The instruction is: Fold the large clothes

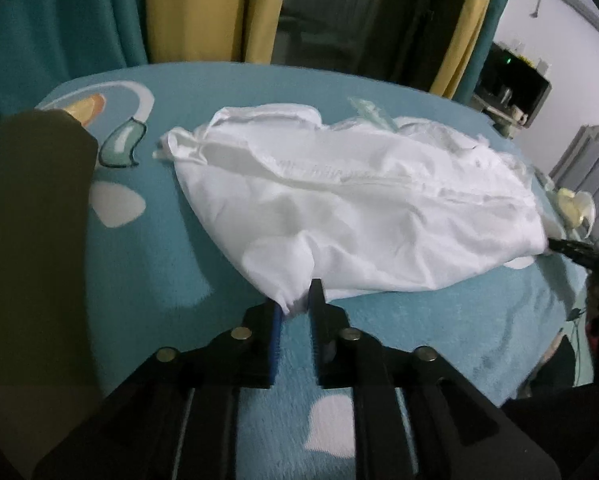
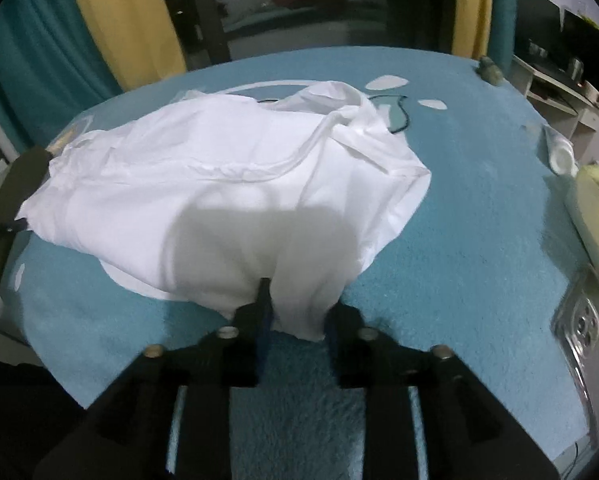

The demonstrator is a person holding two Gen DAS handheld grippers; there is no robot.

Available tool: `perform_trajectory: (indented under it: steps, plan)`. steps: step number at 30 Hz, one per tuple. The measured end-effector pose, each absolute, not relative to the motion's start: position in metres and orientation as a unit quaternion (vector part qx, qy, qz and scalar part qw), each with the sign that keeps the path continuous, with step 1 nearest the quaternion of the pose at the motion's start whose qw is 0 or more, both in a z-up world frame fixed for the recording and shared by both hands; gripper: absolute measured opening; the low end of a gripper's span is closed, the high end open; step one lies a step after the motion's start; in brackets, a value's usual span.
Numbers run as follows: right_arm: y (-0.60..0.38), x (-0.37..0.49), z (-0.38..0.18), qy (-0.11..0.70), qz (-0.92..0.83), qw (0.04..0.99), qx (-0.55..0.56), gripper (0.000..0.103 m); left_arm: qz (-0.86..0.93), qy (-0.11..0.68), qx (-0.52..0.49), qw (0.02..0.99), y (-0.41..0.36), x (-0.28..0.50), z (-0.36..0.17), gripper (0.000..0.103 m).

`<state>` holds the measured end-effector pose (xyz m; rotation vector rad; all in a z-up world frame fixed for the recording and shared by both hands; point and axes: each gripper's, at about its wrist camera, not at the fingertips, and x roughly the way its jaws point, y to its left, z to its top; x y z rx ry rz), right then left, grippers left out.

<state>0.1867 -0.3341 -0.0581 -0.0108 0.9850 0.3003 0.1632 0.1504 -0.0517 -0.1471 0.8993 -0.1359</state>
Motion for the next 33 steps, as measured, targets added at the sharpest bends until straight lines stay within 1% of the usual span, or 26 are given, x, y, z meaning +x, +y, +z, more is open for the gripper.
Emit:
perform_trajectory:
  steps: [1,2,3,5,6,7,9,10,14,18,26,30,31,32,33]
  plan:
    - [-0.334,0.189,-0.057,0.476,0.137,0.868,-0.010,0.040,-0.066,0.425,-0.064,0.901,0.152,0.162,-0.047,0.029]
    - [-0.334,0.188,-0.054,0.477,0.133,0.869,-0.014,0.044,-0.064,0.413,-0.055,0.907,0.152,0.160,-0.040,0.040]
    - [-0.334,0.188,-0.050,0.472,0.124,0.873,-0.021,0.048,-0.061,0.400,-0.047,0.913,0.152,0.158,-0.031,0.046]
    - [-0.333,0.187,-0.040,0.458,0.106,0.882,-0.034,0.054,-0.058,0.380,-0.042,0.922,0.152,0.159,-0.015,0.047]
    - [-0.332,0.187,-0.036,0.452,0.095,0.886,-0.040,0.066,-0.059,0.375,-0.042,0.924,0.151,0.160,-0.010,0.048]
    - [-0.330,0.188,-0.031,0.445,0.088,0.890,-0.046,0.074,-0.062,0.369,-0.041,0.926,0.150,0.164,-0.004,0.048]
    - [-0.325,0.187,-0.018,0.423,0.095,0.900,-0.050,0.076,-0.074,0.364,-0.037,0.928,0.144,0.172,-0.001,0.053]
    - [-0.322,0.186,-0.014,0.415,0.104,0.902,-0.050,0.077,-0.077,0.370,-0.032,0.925,0.140,0.179,-0.003,0.053]
    - [-0.306,0.192,-0.006,0.394,0.152,0.905,-0.045,0.077,-0.098,0.415,-0.019,0.904,0.124,0.211,-0.027,0.053]
    - [-0.279,0.204,-0.018,0.401,0.162,0.899,-0.072,0.077,-0.102,0.445,-0.002,0.889,0.110,0.233,-0.049,0.053]
    - [-0.240,0.220,-0.034,0.407,0.171,0.884,-0.157,0.077,-0.105,0.450,0.034,0.886,0.099,0.262,-0.049,0.053]
    - [-0.232,0.236,-0.030,0.397,0.186,0.883,-0.166,0.076,-0.102,0.451,0.047,0.886,0.099,0.278,-0.048,0.053]
    - [-0.230,0.241,-0.029,0.395,0.195,0.882,-0.166,0.070,-0.098,0.453,0.050,0.885,0.100,0.283,-0.048,0.053]
    - [-0.229,0.245,-0.029,0.396,0.206,0.880,-0.164,0.061,-0.090,0.455,0.055,0.884,0.102,0.289,-0.049,0.053]
    - [-0.226,0.251,-0.029,0.399,0.228,0.874,-0.158,0.038,-0.080,0.455,0.060,0.885,0.103,0.294,-0.049,0.053]
